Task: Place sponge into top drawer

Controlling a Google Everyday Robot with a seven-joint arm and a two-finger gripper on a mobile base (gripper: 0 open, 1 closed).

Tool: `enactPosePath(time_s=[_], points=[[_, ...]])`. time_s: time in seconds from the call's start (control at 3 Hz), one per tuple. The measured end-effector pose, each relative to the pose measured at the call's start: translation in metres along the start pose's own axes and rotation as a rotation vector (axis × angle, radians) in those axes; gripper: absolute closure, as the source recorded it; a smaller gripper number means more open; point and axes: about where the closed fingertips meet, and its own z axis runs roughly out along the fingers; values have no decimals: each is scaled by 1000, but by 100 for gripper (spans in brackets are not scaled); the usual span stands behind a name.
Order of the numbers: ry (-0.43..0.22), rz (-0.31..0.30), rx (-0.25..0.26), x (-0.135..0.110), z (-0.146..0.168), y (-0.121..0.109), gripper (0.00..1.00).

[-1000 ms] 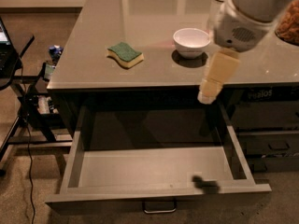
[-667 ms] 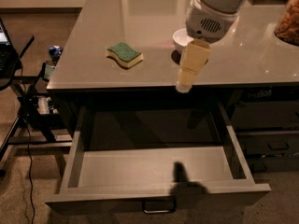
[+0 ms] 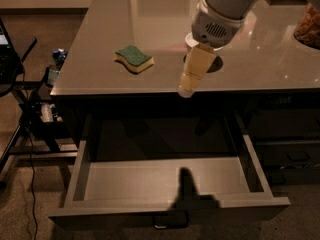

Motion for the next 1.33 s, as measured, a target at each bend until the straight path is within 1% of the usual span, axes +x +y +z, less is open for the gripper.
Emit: enactPosePath(time_s=[0.33,0.67,1.0,1.33], points=[[-60,39,-15,-22,22,-23,0],[-94,58,-39,-46,43,-47,0],[-98,62,-34,-48,46,-47,0],[-133,83,-49,-71,69,-59,0]])
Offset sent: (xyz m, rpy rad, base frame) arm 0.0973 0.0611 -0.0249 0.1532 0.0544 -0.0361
